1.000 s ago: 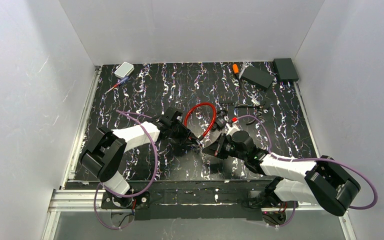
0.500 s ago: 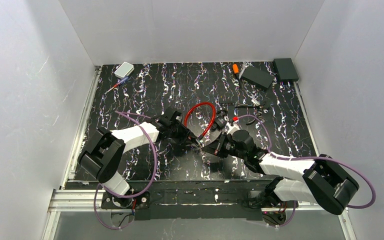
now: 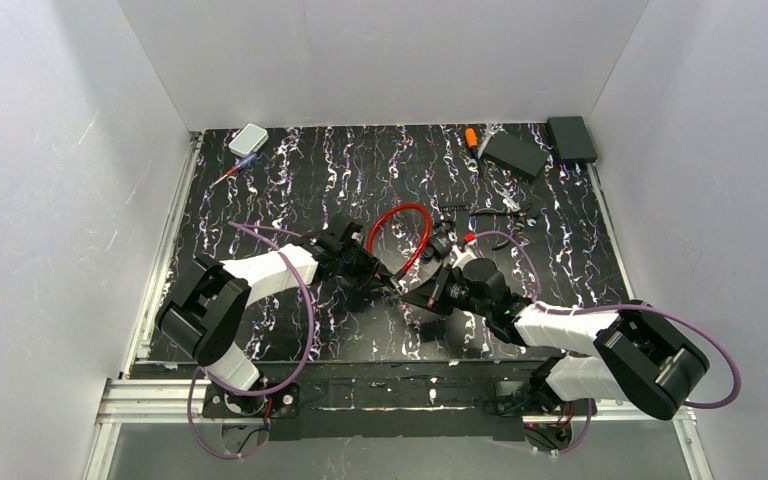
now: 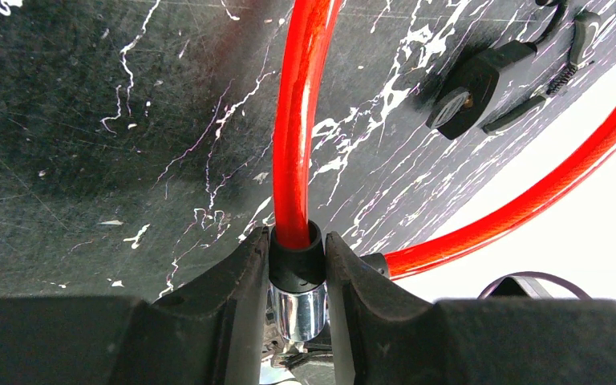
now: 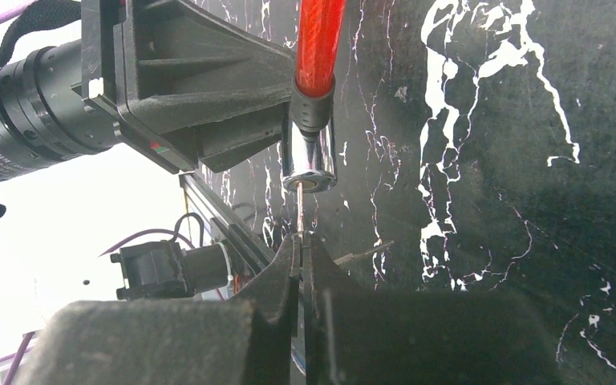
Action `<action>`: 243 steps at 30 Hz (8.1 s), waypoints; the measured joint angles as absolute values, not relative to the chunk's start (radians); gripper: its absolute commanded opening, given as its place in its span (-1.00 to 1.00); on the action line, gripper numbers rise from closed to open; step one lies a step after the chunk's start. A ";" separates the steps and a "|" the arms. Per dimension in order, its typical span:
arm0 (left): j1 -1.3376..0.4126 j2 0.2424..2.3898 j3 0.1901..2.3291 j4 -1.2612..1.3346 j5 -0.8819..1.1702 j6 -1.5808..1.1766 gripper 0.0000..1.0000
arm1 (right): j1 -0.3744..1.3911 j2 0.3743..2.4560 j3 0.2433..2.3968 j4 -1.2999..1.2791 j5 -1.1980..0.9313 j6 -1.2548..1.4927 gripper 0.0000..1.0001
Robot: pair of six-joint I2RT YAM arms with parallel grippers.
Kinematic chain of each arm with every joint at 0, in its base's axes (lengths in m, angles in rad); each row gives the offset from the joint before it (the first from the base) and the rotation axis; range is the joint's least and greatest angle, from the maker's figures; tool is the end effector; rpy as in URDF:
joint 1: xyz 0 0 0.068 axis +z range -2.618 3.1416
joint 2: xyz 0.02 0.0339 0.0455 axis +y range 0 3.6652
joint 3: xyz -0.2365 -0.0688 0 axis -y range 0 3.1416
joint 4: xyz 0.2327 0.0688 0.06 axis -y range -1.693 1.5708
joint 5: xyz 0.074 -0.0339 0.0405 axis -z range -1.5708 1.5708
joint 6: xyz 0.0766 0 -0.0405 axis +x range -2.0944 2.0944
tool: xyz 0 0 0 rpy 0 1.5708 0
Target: Unlock with the key
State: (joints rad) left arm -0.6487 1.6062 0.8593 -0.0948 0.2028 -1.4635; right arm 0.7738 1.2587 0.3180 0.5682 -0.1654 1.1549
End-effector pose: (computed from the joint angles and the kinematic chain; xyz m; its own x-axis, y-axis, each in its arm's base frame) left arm 0.2610 -0.2172 0.1246 -0.7583 -0.6472 0.0780 -0.5160 0.5229 -0.6785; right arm 0.1859 0.1993 0.1315 -0.8361 0.4446 -0.3215 -0.0847 0.4744 0.8762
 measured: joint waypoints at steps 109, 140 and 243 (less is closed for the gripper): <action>-0.644 1.559 0.838 -0.006 0.201 -1.552 -1.00 | 0.649 1.329 0.614 0.192 -0.236 0.925 0.22; -0.672 1.545 0.838 -0.002 0.286 -1.544 -1.00 | 1.128 1.337 1.034 -0.453 0.331 0.072 0.20; -0.666 1.507 0.751 0.145 0.228 -1.564 -1.00 | 0.556 1.328 0.335 0.677 -0.416 1.412 -0.97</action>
State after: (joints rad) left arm -0.6662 1.5070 0.7509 0.1448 0.2279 -1.5639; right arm 0.5556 1.3281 0.3351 0.6765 -0.4164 1.4120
